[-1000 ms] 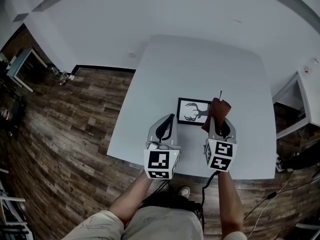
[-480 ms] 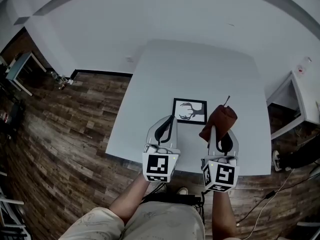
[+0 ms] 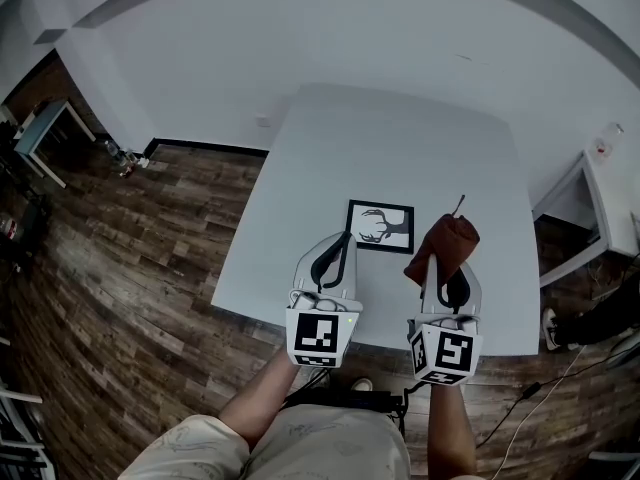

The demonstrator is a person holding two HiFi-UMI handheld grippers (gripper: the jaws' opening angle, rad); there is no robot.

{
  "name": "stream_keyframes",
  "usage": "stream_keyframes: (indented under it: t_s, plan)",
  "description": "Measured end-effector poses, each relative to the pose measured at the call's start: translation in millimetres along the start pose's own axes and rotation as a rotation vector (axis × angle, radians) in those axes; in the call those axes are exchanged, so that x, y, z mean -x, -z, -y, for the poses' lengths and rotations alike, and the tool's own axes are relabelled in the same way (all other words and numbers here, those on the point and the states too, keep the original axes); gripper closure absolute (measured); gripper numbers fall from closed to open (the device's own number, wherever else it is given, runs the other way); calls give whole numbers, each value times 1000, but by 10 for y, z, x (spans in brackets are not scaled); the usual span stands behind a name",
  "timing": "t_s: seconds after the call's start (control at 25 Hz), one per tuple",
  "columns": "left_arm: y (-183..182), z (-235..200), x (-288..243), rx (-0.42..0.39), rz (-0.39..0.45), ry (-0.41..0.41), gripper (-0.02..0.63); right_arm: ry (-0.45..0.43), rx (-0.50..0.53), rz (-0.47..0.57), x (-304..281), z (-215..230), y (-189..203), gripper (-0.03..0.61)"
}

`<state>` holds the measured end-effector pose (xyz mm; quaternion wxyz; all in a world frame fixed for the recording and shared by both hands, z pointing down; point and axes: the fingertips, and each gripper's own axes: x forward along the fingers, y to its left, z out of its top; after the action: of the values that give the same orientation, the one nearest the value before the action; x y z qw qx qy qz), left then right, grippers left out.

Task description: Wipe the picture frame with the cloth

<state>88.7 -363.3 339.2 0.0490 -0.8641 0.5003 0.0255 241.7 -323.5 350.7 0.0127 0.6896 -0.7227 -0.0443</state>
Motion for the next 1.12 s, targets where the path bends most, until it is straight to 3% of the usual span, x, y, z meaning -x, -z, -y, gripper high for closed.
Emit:
stream_keyframes:
  t_s: [1.12]
  plan:
    - [-7, 34, 55, -6, -18, -5, 614, 0, 18, -19, 23, 38, 78, 476]
